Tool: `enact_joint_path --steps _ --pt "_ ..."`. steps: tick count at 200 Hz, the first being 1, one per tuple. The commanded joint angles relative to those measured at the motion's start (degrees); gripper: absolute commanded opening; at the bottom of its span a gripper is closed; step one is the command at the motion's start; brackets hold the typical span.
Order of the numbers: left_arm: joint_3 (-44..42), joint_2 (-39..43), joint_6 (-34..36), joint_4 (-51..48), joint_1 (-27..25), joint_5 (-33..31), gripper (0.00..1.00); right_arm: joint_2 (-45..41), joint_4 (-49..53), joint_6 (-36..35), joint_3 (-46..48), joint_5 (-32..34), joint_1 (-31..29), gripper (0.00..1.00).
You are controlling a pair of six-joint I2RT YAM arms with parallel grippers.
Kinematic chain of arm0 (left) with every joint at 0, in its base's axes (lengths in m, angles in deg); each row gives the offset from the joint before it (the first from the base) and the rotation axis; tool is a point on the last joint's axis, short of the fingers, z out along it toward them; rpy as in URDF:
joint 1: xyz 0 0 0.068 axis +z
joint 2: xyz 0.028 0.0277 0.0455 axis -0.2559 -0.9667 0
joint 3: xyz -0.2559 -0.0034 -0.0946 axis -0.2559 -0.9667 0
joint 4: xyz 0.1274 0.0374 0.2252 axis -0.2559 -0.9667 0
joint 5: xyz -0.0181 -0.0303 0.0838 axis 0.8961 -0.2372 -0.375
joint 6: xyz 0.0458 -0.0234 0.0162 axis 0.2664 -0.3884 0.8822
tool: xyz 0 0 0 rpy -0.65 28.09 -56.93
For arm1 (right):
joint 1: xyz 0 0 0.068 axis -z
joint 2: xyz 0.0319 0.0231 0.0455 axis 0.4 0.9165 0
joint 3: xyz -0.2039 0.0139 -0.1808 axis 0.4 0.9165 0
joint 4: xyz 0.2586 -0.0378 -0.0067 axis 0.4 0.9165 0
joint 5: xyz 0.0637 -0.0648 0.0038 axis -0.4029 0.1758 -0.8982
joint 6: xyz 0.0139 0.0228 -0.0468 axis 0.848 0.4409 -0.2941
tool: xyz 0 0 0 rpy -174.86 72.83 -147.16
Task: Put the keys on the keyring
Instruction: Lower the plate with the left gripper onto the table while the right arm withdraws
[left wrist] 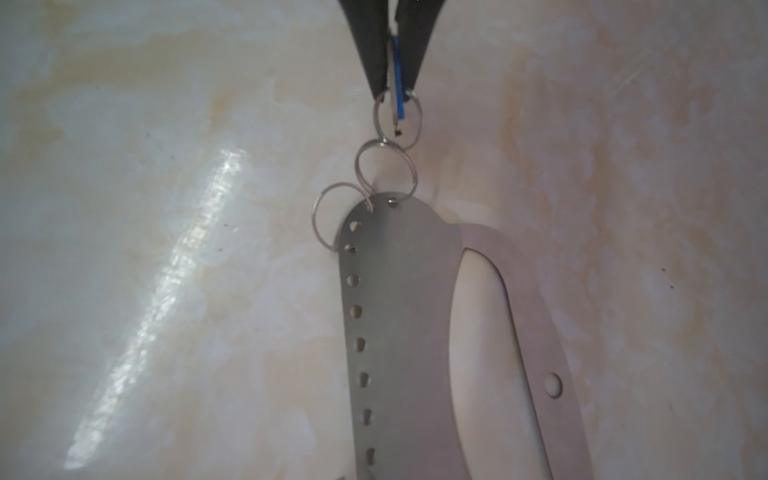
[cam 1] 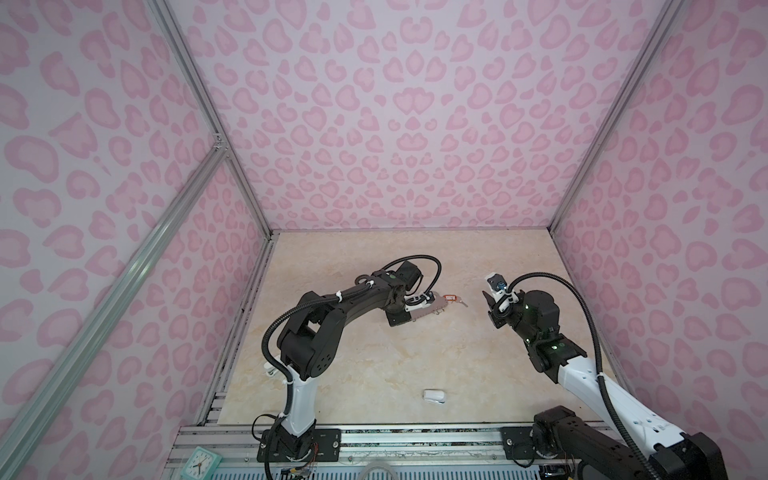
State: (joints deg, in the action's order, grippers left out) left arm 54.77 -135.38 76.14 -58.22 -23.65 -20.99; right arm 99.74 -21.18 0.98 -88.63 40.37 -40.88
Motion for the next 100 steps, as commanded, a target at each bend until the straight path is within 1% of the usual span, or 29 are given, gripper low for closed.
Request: enact_joint_path --steps 1,46,100 --pt "-1.1 0.0 2.0 -2.0 0.5 -1.1 0.03 1.6 -0.5 -1.0 -0.9 -1.0 -0.2 0.31" --pt "-2.7 0.1 3.4 -2.6 1.1 -1.6 0.04 5.1 -1.1 -1.9 -2.4 -1.7 -0.2 0.31" --pt "-2.8 -0.3 4.4 -3.8 1.3 -3.1 0.08 8.5 -1.6 -2.3 -4.3 -2.2 -0.2 0.31"
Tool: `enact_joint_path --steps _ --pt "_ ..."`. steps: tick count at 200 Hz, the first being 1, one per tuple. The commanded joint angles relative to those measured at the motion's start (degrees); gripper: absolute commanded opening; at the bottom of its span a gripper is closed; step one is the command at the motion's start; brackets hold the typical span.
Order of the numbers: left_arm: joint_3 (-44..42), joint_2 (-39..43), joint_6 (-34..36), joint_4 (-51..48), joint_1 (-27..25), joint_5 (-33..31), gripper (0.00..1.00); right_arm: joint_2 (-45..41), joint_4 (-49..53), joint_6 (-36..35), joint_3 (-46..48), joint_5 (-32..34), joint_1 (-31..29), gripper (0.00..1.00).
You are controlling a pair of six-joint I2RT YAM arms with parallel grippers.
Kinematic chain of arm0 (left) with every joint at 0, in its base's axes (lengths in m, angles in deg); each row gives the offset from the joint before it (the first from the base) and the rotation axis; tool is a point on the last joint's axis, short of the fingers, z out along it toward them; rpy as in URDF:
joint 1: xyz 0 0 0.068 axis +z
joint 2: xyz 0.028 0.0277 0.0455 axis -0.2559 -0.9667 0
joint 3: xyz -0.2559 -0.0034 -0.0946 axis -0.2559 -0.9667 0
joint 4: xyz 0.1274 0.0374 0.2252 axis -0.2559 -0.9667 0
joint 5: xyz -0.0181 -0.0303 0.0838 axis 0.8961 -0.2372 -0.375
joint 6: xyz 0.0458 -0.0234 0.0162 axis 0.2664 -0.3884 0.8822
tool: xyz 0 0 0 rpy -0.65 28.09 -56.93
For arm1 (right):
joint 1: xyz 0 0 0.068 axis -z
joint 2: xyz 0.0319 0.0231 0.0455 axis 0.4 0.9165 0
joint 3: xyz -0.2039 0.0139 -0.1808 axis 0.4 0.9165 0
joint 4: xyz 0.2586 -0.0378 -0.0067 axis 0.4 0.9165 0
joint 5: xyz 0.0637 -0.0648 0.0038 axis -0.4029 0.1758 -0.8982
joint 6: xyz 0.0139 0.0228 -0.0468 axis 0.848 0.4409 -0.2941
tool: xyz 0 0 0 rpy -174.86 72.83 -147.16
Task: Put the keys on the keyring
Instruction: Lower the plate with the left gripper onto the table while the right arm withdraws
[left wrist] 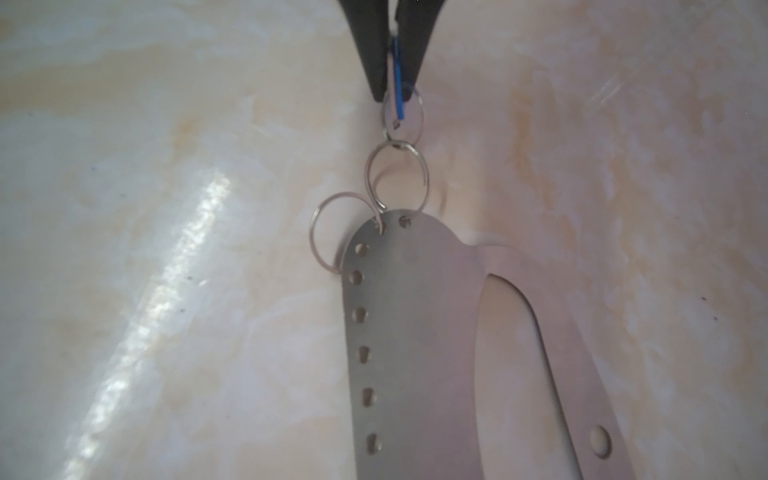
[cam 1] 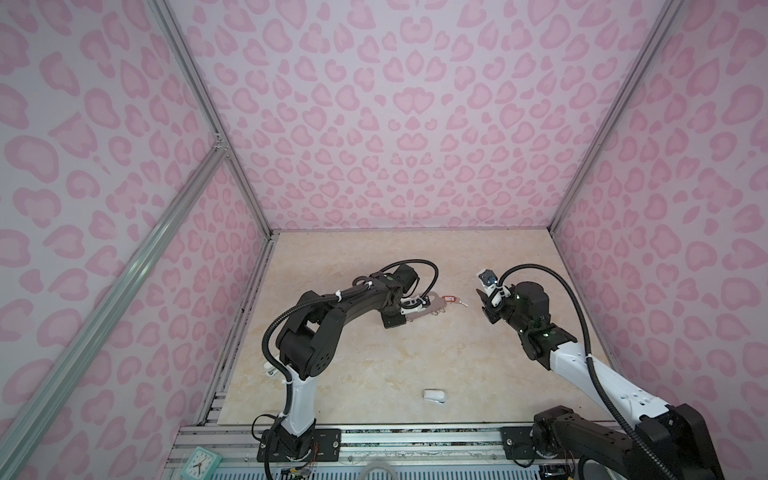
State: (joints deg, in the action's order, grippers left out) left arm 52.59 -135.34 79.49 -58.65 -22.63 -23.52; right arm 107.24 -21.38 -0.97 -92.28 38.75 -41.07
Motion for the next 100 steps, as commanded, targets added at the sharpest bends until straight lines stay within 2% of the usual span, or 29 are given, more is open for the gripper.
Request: enact_joint_path --steps 1,47,100 --pt "-0.6 -0.3 1.1 -3.3 0.3 -0.6 0.08 1.1 -1.4 -0.4 -0.6 -0.6 0.0 0.31" --pt "-0.6 -0.6 1.8 -3.7 0.4 -2.5 0.2 2.6 -1.9 -0.4 -1.5 -1.0 -0.1 0.31" --pt "-1.4 0.0 1.6 -3.7 0.9 -2.6 0.21 2.5 -1.8 -0.2 -1.6 -1.1 0.0 0.31"
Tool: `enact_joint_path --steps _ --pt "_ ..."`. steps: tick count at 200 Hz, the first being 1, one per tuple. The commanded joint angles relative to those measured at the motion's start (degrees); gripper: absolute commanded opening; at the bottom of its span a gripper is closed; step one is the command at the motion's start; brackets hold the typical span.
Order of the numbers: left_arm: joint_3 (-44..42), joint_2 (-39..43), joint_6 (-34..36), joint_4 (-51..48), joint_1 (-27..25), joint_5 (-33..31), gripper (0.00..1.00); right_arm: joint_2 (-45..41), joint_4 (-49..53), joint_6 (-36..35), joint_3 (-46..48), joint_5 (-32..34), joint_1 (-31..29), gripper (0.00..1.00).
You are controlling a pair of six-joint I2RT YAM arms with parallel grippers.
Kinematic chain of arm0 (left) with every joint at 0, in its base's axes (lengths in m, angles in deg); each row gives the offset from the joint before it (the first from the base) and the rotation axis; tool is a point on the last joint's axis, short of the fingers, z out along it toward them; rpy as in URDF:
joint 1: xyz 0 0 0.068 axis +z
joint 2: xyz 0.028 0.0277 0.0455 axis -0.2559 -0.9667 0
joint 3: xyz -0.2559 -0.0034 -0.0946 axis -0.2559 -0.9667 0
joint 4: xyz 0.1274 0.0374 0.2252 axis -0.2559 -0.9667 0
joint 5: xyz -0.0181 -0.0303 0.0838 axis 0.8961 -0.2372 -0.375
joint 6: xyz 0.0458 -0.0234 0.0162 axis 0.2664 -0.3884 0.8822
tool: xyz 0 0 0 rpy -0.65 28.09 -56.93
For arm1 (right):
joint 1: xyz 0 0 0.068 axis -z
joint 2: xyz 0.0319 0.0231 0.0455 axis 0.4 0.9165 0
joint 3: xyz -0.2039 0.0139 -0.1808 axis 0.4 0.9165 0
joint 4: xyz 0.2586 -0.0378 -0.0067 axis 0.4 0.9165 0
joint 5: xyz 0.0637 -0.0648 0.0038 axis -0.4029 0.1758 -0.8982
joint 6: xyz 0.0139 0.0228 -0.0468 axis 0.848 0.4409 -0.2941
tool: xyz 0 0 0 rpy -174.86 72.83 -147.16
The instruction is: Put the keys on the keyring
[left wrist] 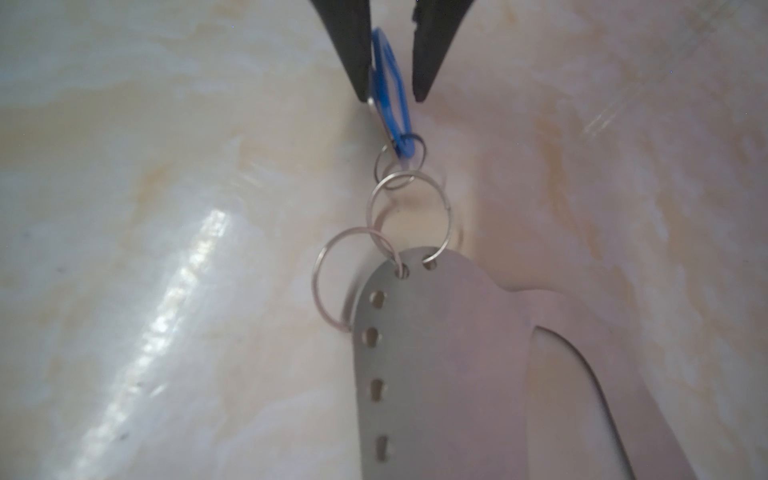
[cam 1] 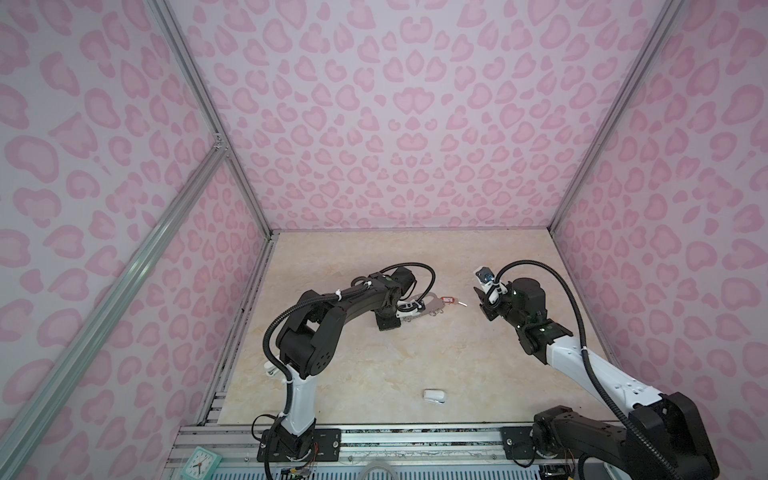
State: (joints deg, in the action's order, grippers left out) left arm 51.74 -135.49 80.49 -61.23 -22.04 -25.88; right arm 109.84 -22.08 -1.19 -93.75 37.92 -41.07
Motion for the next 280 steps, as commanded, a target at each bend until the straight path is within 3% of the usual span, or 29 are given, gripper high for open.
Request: enact_joint_path --steps 1,62,167,237,263,280 --pt "-0.6 0.1 0.5 -1.0 0.3 -0.2 0.21 -0.1 -1.1 0.0 -0.2 -0.3 0.0 0.31" --pt "-1.8 1.0 -0.5 -1.2 1.0 -1.0 0.13 -0.7 -1.0 0.3 0.2 -0.4 -0.1 0.31" --pt "-8.9 5.8 -2.9 0.3 3.1 -0.2 0.16 -2.3 -1.4 0.8 1.3 -0.3 -1.0 0.31" --pt "-13.3 16.0 -9.1 6.4 6.9 3.7 0.3 -4.1 -1.5 2.1 2.7 1.1 -2.0 0.31" --pt "-19.4 25.6 -15.3 16.0 11.3 5.7 0.35 -4.5 -2.7 2.9 3.8 3.5 -1.8 0.32" --pt "-26.1 33.5 -20.7 25.9 15.0 6.6 0.46 -4.2 -5.6 4.9 5.2 4.9 -0.1 0.33"
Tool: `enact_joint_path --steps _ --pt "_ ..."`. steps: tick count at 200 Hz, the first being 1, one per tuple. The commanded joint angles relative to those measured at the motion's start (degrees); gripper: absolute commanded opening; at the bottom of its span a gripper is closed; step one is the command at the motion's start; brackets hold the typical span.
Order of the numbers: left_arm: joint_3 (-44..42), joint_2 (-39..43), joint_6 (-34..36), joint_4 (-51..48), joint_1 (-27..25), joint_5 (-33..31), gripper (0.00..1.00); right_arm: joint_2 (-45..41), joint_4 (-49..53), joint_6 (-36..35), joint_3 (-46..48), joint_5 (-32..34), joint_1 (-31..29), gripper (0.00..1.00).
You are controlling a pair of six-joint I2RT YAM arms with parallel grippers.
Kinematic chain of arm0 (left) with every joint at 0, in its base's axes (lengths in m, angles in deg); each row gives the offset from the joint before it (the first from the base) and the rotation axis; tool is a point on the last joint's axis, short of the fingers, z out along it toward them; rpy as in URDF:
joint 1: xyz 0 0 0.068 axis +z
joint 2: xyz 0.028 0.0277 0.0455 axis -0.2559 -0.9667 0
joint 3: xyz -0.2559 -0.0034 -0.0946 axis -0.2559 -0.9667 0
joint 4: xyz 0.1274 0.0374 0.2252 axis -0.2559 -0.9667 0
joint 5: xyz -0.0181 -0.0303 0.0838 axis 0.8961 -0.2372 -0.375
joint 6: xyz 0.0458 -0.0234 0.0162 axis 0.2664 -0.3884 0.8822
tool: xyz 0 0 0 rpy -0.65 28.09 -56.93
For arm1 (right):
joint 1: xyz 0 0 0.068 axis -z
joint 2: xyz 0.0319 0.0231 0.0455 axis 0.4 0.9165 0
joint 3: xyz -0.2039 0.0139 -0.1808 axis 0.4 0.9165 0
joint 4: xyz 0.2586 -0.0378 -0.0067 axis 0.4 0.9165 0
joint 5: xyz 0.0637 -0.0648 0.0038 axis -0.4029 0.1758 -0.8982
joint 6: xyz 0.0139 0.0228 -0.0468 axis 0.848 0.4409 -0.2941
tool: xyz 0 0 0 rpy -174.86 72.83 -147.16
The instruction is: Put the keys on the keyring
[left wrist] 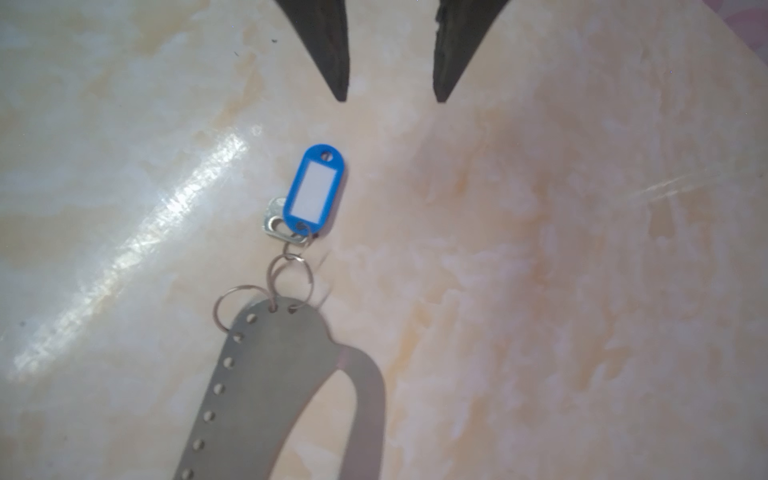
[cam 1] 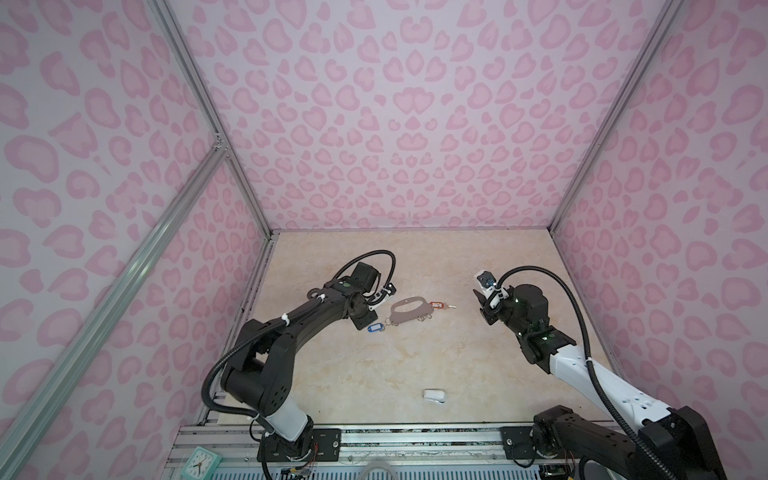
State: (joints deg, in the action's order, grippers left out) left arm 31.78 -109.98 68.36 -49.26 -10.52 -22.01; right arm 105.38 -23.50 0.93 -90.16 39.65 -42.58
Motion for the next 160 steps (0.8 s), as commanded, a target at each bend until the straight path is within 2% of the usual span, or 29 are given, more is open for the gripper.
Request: enact_joint_path --steps 1,12,18,23,26,27,38,48,51,65,85,102,123,138,148,160 --pt "-6.6 8.5 -8.9 14.6 3.8 2.7 0.47 0.3 -4.4 2.9 1.7 3.2 1.5 0.33" --pt "-11.9 13.8 -12.6 21.8 6.7 2.5 0.55 0.7 -6.3 5.3 2.6 3.2 3.7 0.38" --pt "-15.0 16.7 -14.7 26.1 8.3 1.7 0.67 1.0 -7.3 6.6 3.1 4.3 4.7 0.43" --pt "-17.9 19.0 -16.3 29.8 9.6 1.5 0.79 1.3 -8.2 7.8 3.5 5.5 5.5 0.46" --pt "-19.6 20.1 -17.4 32.2 10.8 1.3 0.97 1.6 -8.9 8.4 3.8 5.9 6.0 0.48" --pt "-20.3 20.6 -17.8 33.0 11.1 1.3 1.0 1.7 -9.1 8.5 3.9 6.0 6.2 0.49" --pt "-26.7 24.3 -20.9 41.8 14.4 0.6 0.97 3.1 -11.5 10.4 5.0 6.6 8.4 0.63" --pt "-32.2 26.8 -23.5 49.6 17.4 0.0 0.97 4.8 -14.5 12.1 5.9 6.8 10.3 0.93" --pt "-33.5 27.2 -24.4 51.6 18.4 0.1 0.97 5.4 -15.2 12.6 6.2 6.7 10.9 0.98" --pt "-39.3 28.3 -27.8 59.3 22.3 0.7 0.97 7.7 -18.5 14.1 7.3 6.2 12.8 0.99" --pt "-45.5 27.0 -29.0 68.4 25.5 1.2 0.97 11.0 -25.3 14.2 10.1 6.8 14.0 0.99" --pt "-48.8 24.1 -30.4 76.9 28.3 4.1 0.97 13.9 -36.0 14.3 14.0 6.5 14.2 0.99" --pt "-47.0 19.2 -30.9 81.5 30.9 8.5 0.97 20.0 -45.0 14.8 15.9 5.9 14.6 1.0" --pt "-42.7 15.3 -33.3 78.6 33.2 13.7 0.97 21.5 -48.4 15.9 16.8 5.5 15.7 1.0" --pt "-41.6 13.4 -34.9 79.2 34.2 17.0 0.97 21.5 -47.5 16.4 17.6 2.8 17.5 1.0" --pt "-41.5 10.2 -34.9 83.7 34.4 21.6 0.97 25.8 -56.8 16.2 19.2 -0.7 18.3 1.0"
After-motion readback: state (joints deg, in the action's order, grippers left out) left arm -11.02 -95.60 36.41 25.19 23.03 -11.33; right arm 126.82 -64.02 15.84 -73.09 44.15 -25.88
